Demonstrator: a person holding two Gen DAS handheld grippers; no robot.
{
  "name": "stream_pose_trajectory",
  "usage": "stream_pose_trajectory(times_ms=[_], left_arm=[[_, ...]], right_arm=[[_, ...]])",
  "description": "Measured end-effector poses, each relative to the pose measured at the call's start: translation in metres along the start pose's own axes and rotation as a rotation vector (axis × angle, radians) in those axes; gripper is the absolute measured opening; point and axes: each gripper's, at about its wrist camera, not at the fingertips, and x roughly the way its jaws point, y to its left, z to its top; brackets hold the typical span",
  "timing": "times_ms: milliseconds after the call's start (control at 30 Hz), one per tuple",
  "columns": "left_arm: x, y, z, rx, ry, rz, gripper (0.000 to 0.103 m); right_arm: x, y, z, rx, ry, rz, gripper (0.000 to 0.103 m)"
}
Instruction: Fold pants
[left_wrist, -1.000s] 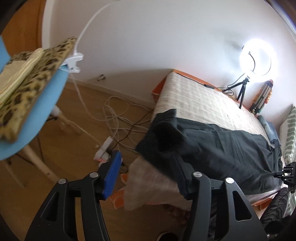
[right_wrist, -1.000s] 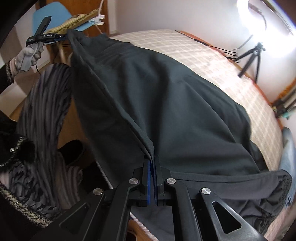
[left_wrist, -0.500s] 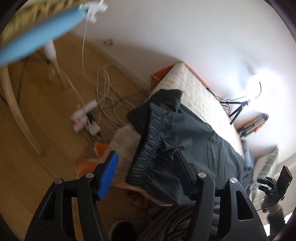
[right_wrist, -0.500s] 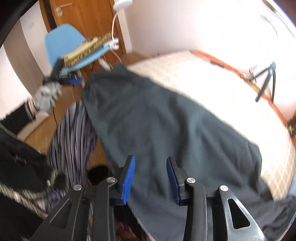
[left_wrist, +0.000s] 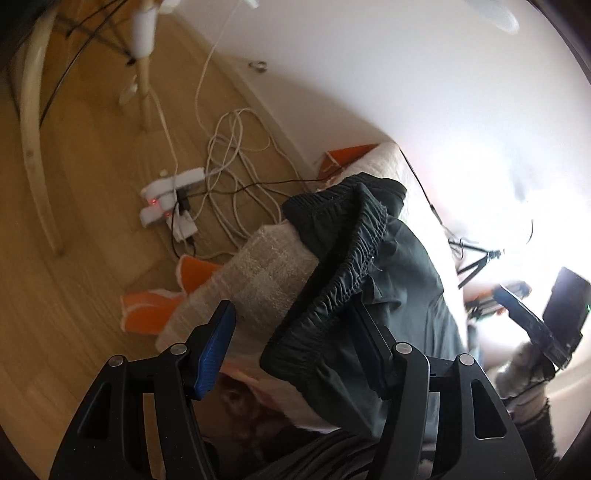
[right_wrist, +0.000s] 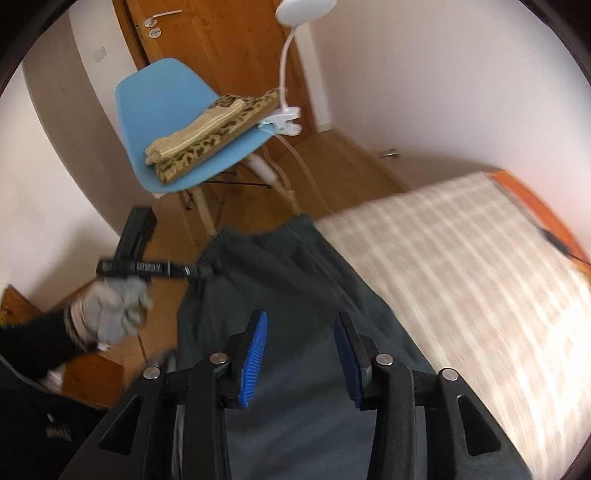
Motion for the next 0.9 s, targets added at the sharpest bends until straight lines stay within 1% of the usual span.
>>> stream_pose_trajectory(times_ms=[33, 100, 133, 167, 200, 233, 333, 400, 467, 500, 533, 567, 600, 633, 700, 733, 767, 800, 833, 867, 900], left_arm=[[0.001, -0.001, -0.001, -0.005, 0.000, -0.013, 0.062], [0.000, -0.004, -0.002, 0.005, -0.009, 0.000, 0.059], [-0.001, -0.007, -0.003, 0.015, -0.014, 0.006, 0.057], [-0.002, -0.010, -0.003, 0.029, -0.028, 0.021, 0.054], [-0.003, -0.010, -0.002, 0.032, -0.036, 0.029, 0.046], [-0.004, -0.011, -0.001, 0.032, -0.041, 0.032, 0.041], [-0.008, -0.013, 0.002, 0.035, -0.062, 0.017, 0.030], [-0.013, -0.021, 0.003, 0.085, -0.089, 0.029, 0.024], [-0.016, -0.028, 0.001, 0.136, -0.104, 0.051, 0.022], [-0.017, -0.030, 0.000, 0.153, -0.109, 0.055, 0.020], [-0.018, -0.032, -0.001, 0.170, -0.113, 0.059, 0.018], [-0.019, -0.035, -0.001, 0.191, -0.117, 0.067, 0.018], [-0.020, -0.037, -0.002, 0.213, -0.122, 0.078, 0.016], [-0.020, -0.037, -0.003, 0.222, -0.125, 0.082, 0.016], [-0.022, -0.036, -0.003, 0.222, -0.125, 0.077, 0.015], [-0.023, -0.035, -0.004, 0.221, -0.127, 0.075, 0.015], [-0.024, -0.034, -0.004, 0.223, -0.130, 0.075, 0.015], [-0.024, -0.033, -0.004, 0.224, -0.129, 0.075, 0.015], [-0.025, -0.032, -0.005, 0.223, -0.130, 0.076, 0.015], [-0.025, -0.031, -0.005, 0.221, -0.132, 0.075, 0.015], [-0.025, -0.030, -0.006, 0.220, -0.133, 0.076, 0.013]], right_arm=[[0.012, 0.001, 0.011, 0.008, 0.003, 0.017, 0.043], [0.032, 0.001, 0.031, 0.017, -0.002, 0.042, 0.047], [0.044, 0.002, 0.040, 0.018, 0.001, 0.051, 0.054], [0.054, 0.003, 0.049, 0.014, 0.007, 0.052, 0.057], [0.066, 0.003, 0.057, 0.001, 0.023, 0.048, 0.057], [0.076, 0.003, 0.062, -0.009, 0.038, 0.047, 0.057], [0.114, -0.003, 0.079, -0.014, 0.092, 0.028, 0.057], [0.135, -0.011, 0.089, 0.008, 0.128, 0.022, 0.057], [0.156, -0.015, 0.094, 0.032, 0.175, 0.036, 0.057], [0.165, -0.016, 0.096, 0.035, 0.203, 0.030, 0.057], [0.173, -0.015, 0.097, 0.029, 0.229, 0.019, 0.054], [0.180, -0.013, 0.098, 0.021, 0.249, 0.017, 0.041], [0.187, -0.011, 0.098, 0.010, 0.274, 0.027, 0.034], [0.190, -0.008, 0.098, 0.001, 0.273, 0.035, 0.023], [0.191, 0.001, 0.100, -0.043, 0.233, 0.034, 0.013], [0.188, 0.003, 0.101, -0.066, 0.202, 0.032, 0.006], [0.184, 0.007, 0.102, -0.097, 0.159, 0.034, 0.006], [0.180, 0.010, 0.102, -0.120, 0.136, 0.028, 0.006], [0.179, 0.010, 0.102, -0.135, 0.131, 0.021, 0.006], [0.177, 0.009, 0.102, -0.135, 0.144, -0.001, 0.012], [0.176, 0.007, 0.103, -0.118, 0.166, -0.021, 0.023]])
